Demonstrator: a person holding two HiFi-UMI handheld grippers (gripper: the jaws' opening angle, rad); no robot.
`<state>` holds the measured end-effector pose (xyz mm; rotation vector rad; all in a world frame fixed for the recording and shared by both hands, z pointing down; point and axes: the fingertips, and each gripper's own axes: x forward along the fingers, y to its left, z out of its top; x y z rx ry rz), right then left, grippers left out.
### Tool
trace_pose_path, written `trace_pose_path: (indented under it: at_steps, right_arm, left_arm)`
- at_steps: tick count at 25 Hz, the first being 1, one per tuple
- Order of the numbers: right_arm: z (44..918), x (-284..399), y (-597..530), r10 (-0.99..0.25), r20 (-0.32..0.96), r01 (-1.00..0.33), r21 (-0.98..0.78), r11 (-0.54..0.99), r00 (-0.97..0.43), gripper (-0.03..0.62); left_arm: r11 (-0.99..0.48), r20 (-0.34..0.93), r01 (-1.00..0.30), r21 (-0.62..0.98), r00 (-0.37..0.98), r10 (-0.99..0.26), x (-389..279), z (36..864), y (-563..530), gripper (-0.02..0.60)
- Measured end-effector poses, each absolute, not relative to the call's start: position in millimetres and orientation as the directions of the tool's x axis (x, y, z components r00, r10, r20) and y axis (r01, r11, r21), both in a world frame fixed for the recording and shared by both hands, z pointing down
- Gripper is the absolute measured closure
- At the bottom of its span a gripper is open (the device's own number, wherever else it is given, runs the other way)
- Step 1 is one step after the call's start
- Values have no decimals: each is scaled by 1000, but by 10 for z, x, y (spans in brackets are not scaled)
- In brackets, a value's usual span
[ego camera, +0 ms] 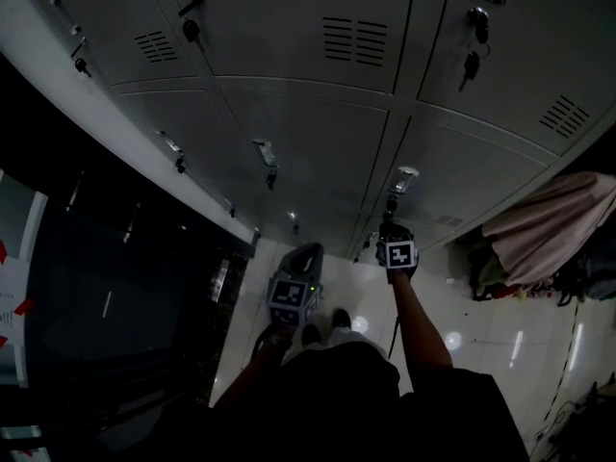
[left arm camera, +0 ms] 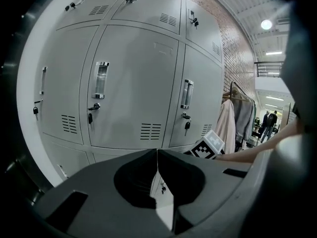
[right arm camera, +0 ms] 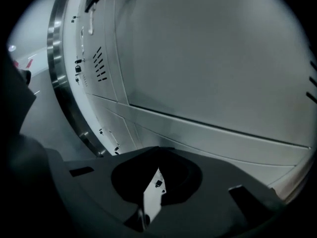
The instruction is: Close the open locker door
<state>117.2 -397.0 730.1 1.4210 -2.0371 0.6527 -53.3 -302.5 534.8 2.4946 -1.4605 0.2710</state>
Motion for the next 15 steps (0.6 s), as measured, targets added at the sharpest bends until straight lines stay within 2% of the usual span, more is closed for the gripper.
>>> trace_pose_path:
  at_steps: [7,13,15]
  right_arm:
    - [7305,1139,-3972,-669,688,-939,-53,339,-280,589]
    - [6835,876,-3632,-777,560,-950,-59,307,-286,588]
    - [6502,604,-3389,-813,495,-949,-85,305,-306,549]
  left_arm:
    - [-451,278,-886,110,463,-841,-592,5318,-2998,578]
    - [-473,277,-873,116,486,-829,-673,5338,-2817,578]
    - [-508,262,-853,119,521,-813,-676,5318,-2734,578]
